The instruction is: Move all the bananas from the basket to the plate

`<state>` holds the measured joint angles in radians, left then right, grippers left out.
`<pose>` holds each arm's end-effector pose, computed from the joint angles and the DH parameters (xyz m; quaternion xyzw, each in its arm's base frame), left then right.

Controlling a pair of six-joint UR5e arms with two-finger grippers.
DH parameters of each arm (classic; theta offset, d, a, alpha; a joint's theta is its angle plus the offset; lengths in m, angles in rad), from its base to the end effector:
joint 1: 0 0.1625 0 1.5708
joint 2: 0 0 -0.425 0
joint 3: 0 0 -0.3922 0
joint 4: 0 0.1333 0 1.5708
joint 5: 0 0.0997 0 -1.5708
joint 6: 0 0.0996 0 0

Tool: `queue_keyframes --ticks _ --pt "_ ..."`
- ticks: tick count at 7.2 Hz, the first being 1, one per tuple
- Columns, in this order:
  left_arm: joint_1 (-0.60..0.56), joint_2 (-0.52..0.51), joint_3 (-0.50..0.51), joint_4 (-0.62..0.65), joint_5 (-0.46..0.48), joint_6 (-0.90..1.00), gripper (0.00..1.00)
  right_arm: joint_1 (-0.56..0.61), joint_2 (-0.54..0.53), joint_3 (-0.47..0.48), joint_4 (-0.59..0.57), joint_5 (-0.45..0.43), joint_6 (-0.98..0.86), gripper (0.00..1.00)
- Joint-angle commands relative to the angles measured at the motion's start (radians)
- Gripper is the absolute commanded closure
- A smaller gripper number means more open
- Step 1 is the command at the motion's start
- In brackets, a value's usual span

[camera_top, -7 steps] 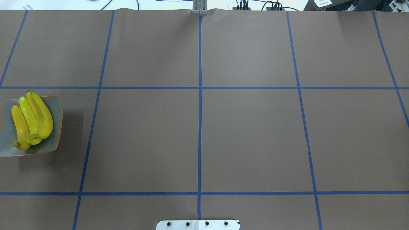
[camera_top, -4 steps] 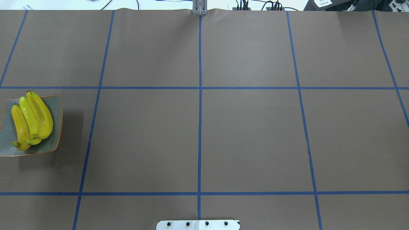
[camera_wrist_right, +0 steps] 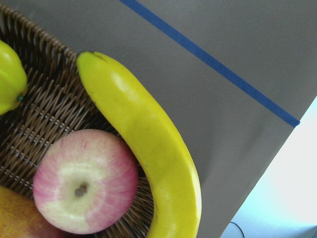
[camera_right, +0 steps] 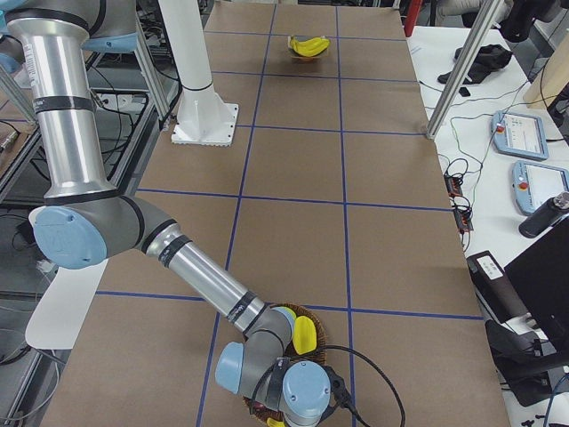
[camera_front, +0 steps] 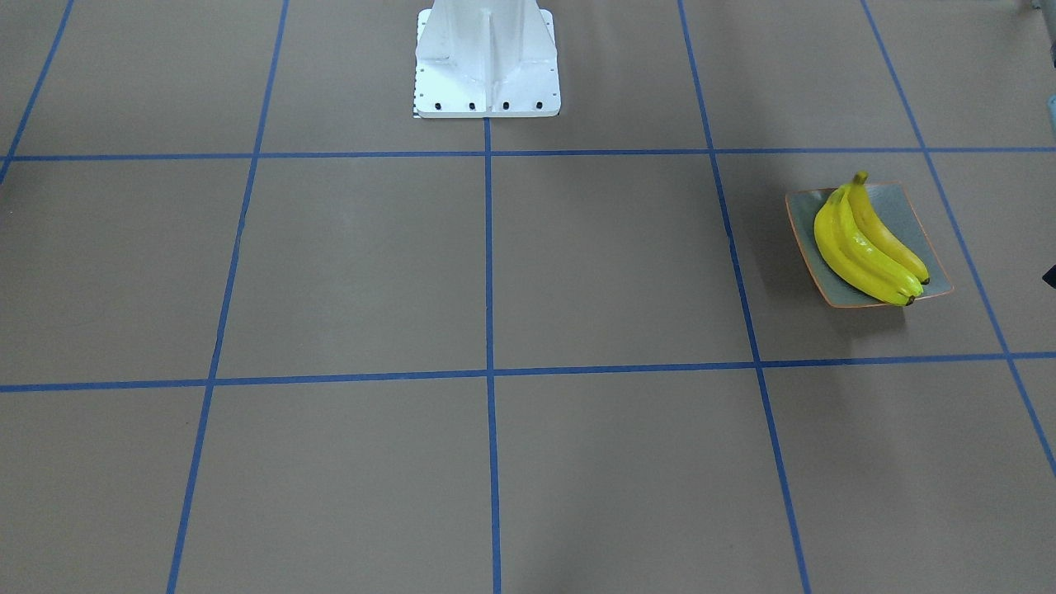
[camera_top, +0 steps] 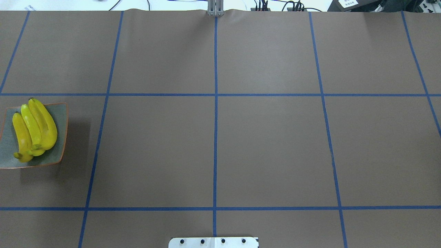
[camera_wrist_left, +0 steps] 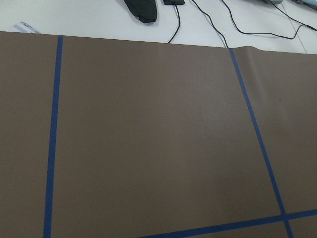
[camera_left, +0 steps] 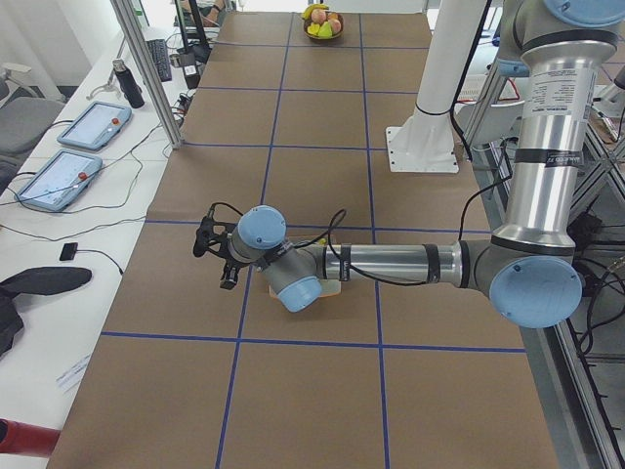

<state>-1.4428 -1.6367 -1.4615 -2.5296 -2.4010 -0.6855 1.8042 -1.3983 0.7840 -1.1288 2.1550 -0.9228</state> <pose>0.0088 -0.5371 0.5655 0.2282 0.4922 -0.0545 0.8382 0.1867 -0.4464 0.9062 0.0878 -0.2853 -0.2991 0.9063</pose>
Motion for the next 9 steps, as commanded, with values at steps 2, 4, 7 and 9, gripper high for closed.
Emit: queue_keyframes --ticks 2,4,7,9 --pt "0.001 0.000 -0.005 0.002 -0.003 -0.003 0.01 -0.019 0.024 -0.049 0.012 -0.006 -0.041 0.05" --pt "-0.001 0.000 -0.003 0.002 -0.004 -0.005 0.01 -0.032 0.024 -0.055 0.014 -0.012 -0.047 0.08" --pt "-0.001 0.000 -0.010 0.014 -0.006 -0.005 0.01 -0.043 0.039 -0.072 0.014 -0.029 -0.050 0.12" --pt "-0.001 0.000 -0.013 0.015 -0.006 -0.005 0.01 -0.045 0.073 -0.123 0.024 -0.029 -0.062 0.13"
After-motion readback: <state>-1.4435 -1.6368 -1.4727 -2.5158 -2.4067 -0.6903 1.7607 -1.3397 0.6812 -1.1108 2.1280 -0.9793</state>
